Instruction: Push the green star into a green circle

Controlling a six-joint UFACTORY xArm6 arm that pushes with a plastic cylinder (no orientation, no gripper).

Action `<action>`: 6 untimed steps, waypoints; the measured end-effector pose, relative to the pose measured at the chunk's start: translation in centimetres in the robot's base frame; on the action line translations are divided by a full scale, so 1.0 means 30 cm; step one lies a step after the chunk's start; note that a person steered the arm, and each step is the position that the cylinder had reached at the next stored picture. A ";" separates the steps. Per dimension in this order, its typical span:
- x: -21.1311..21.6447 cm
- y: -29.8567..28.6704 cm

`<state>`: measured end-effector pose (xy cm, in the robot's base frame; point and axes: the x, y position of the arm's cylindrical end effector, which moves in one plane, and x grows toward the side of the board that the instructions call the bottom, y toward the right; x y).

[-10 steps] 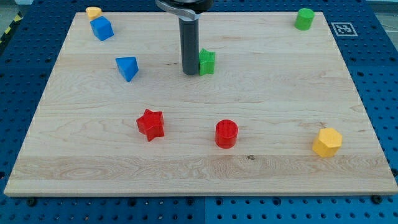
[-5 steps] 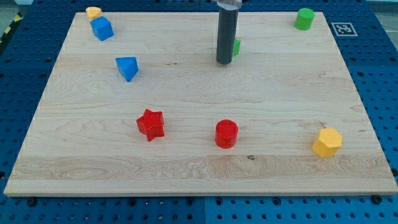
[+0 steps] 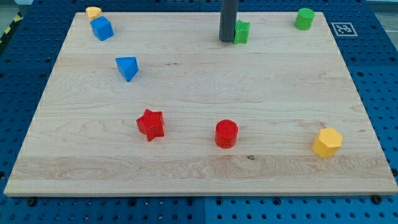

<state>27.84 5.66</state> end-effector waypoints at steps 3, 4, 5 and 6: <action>-0.026 0.165; -0.026 0.236; -0.026 0.301; -0.026 0.374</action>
